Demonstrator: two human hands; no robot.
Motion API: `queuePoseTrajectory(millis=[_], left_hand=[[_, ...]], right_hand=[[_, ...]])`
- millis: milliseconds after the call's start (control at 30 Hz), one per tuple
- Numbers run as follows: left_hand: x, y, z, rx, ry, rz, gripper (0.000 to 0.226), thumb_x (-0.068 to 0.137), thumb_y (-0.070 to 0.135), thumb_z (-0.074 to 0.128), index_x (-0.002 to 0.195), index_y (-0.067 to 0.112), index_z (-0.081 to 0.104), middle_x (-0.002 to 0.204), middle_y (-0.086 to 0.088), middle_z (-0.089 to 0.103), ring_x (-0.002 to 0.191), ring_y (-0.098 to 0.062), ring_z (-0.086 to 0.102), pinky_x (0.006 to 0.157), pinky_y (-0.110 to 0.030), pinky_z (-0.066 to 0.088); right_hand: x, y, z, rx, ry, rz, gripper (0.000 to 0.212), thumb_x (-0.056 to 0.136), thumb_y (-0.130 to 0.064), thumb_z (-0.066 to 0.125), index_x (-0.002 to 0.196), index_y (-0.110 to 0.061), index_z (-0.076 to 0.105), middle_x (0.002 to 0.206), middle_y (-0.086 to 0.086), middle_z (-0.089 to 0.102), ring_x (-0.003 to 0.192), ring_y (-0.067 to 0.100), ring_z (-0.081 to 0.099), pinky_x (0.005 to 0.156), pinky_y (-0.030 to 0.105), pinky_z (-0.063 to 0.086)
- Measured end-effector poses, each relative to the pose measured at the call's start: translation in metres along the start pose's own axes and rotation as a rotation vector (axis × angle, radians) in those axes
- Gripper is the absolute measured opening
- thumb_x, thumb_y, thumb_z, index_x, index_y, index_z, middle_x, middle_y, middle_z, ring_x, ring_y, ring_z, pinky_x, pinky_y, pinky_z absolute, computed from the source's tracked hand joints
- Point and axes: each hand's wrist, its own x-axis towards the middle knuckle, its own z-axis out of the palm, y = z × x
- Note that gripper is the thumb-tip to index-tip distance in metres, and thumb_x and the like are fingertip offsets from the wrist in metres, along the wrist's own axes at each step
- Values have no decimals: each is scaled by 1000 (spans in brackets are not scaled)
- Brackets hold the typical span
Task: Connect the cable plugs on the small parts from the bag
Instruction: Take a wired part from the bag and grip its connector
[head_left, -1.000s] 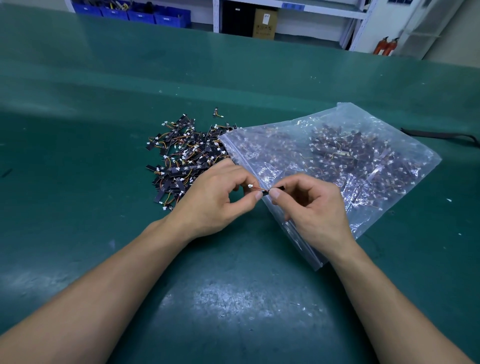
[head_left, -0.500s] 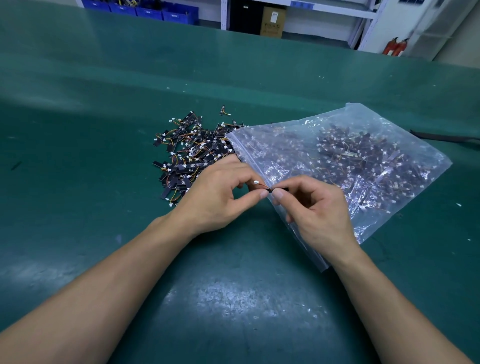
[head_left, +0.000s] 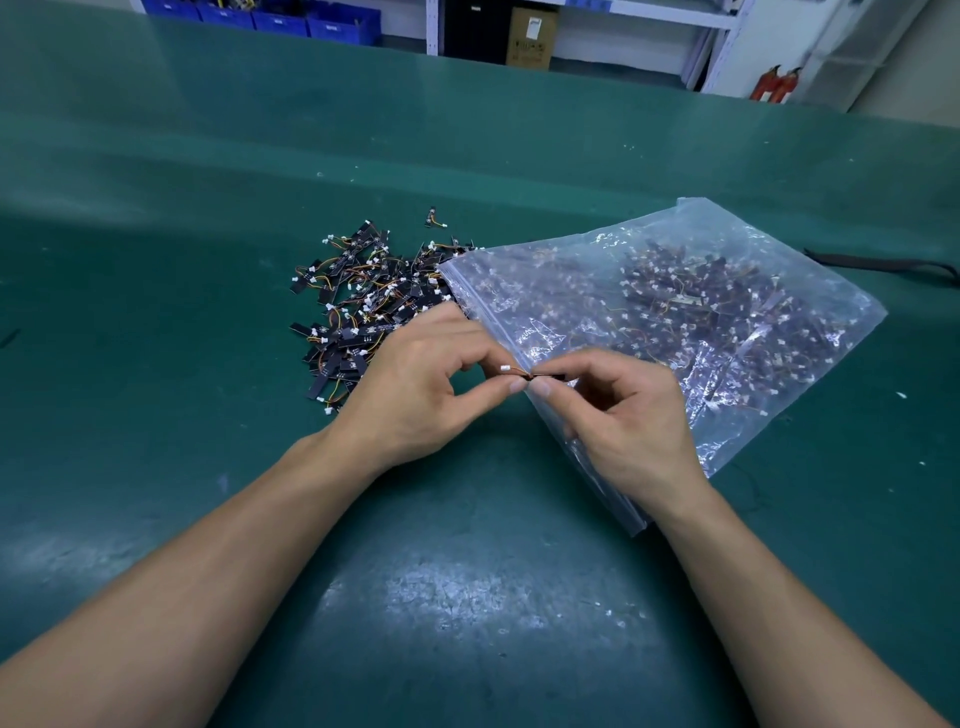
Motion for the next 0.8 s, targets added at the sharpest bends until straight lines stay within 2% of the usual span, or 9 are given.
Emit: queuePoseTrajectory(millis=[167, 267, 333, 400, 467, 533, 600, 700, 800], left_hand=[[0, 1, 0, -18, -8, -7, 12, 84, 25, 79, 87, 14, 75, 79, 9, 67, 76, -20, 52, 70, -32, 45], [-1, 0, 0, -14, 7, 3, 10, 85, 22, 79, 86, 13, 75, 78, 6, 68, 76, -22, 55, 70, -34, 46], [-1, -1, 1, -10, 27, 7, 8, 86, 18, 77, 84, 11, 75, 77, 4, 68, 76, -22, 55, 70, -34, 47], [0, -3, 1, -12, 39, 6, 7, 87, 17, 77, 83, 12, 75, 76, 4, 67, 76, -22, 54, 71, -33, 46], [0, -4, 1, -10, 38, 4, 7, 87, 18, 77, 83, 13, 74, 76, 5, 67, 75, -22, 54, 70, -31, 46], [-1, -4, 2, -13, 37, -1, 7, 86, 19, 78, 85, 14, 74, 77, 6, 67, 76, -23, 54, 69, -31, 46], [-1, -4, 2, -32, 32, -2, 9, 87, 23, 77, 87, 15, 74, 79, 8, 68, 76, -22, 54, 69, -30, 46], [-2, -4, 1, -44, 15, -6, 14, 88, 31, 73, 89, 17, 73, 81, 10, 67, 77, -21, 53, 71, -27, 45], [-1, -4, 1, -24, 2, -15, 9, 88, 22, 74, 86, 13, 73, 80, 8, 67, 78, -22, 54, 71, -30, 46]], right_hand=[[1, 0, 0, 14, 27, -14, 10, 86, -25, 76, 84, -35, 75, 63, -10, 68, 45, 10, 56, 50, 22, 44], [1, 0, 0, 7, 27, -15, 7, 85, -30, 75, 82, -36, 75, 63, -9, 67, 45, 12, 55, 49, 26, 44], [-1, 0, 0, 6, 30, -2, 4, 83, -34, 77, 85, -37, 76, 62, -16, 65, 47, 8, 51, 49, 21, 40], [-1, -1, -1, 24, 50, 20, 11, 80, -37, 79, 90, -39, 74, 66, -22, 65, 49, 4, 50, 52, 16, 39], [0, 0, -2, 25, 45, 31, 8, 82, -31, 80, 88, -34, 75, 67, -21, 67, 49, 5, 51, 51, 20, 42], [1, 1, -2, 12, 25, 36, 6, 85, -24, 79, 83, -29, 76, 67, -16, 68, 49, 16, 53, 50, 28, 44], [1, 1, -2, 3, 23, 34, 7, 85, -23, 78, 80, -27, 76, 66, -13, 69, 51, 21, 55, 50, 30, 44], [1, 1, -2, -11, 17, 26, 9, 86, -22, 77, 79, -27, 75, 64, -13, 67, 51, 20, 55, 51, 30, 44], [0, 0, -2, -5, 18, 34, 6, 86, -22, 78, 81, -25, 75, 65, -15, 67, 49, 10, 51, 52, 24, 41]])
